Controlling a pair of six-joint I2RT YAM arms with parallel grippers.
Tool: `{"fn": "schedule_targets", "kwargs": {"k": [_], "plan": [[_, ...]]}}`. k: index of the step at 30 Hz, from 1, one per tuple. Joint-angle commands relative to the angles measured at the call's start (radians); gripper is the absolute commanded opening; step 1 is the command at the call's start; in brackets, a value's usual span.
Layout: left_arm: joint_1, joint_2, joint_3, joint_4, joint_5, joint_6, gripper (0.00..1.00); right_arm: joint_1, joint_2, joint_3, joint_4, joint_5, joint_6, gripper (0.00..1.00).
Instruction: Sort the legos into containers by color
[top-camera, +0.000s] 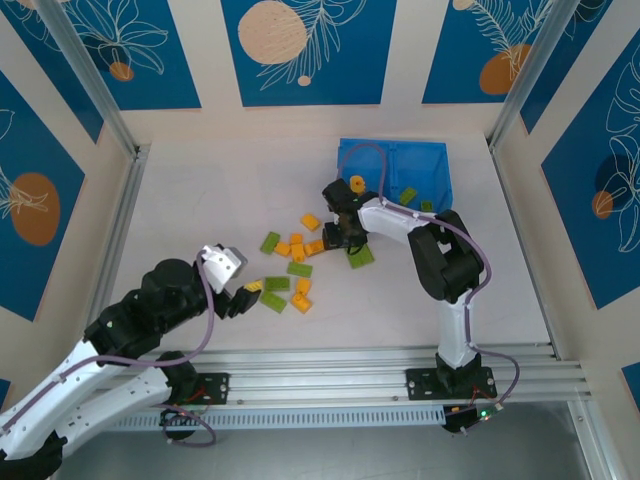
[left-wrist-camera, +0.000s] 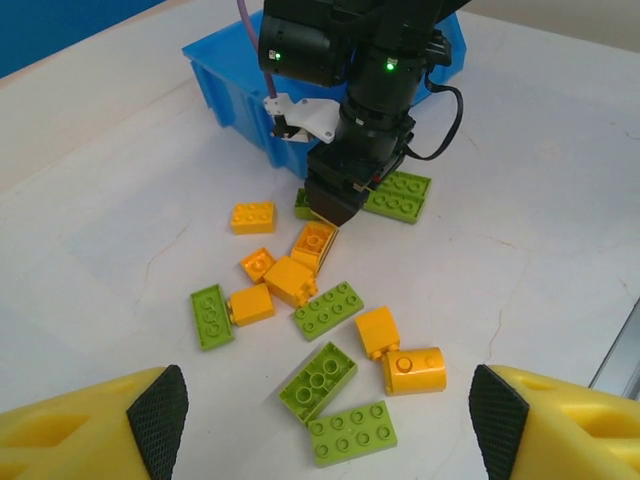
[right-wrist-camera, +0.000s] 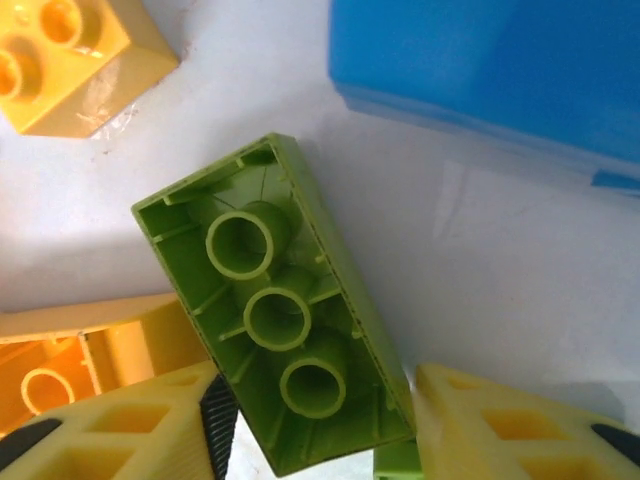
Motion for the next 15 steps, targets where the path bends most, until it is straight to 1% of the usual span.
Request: {"fn": "schedule_targets", "kwargs": {"k": [1,3,5,10,11,15], "plan": [[-0.007,0.009,-0.010,0.019,0.028,0.018,0.78,-0.004,0.022,0.020,0.006,-0.019,0.000,0.45],[-0.007,0.019,-0.008,0.029,0.035,0.018,0.80,-0.004,0.015,0.019,0.006,-0.017,-0.002,0.38],[-0.007,0.026,-0.007,0.040,0.052,0.015,0.85,-0.003,-0.017,-0.001,0.019,-0.018,-0.003,0.31],[-0.007,0.030,-0.019,0.102,0.124,0.007,0.99,0.000,-0.156,-0.064,0.046,-0.039,-0.003,0.29],[-0.007,0.031,-0.021,0.115,0.140,0.007,1.00,0.000,-0.188,-0.076,0.045,-0.045,0.003,0.29],[-0.007,0.036,-0.021,0.166,0.183,0.017,1.00,0.003,-0.344,-0.140,0.045,-0.058,0.018,0.28]]}}
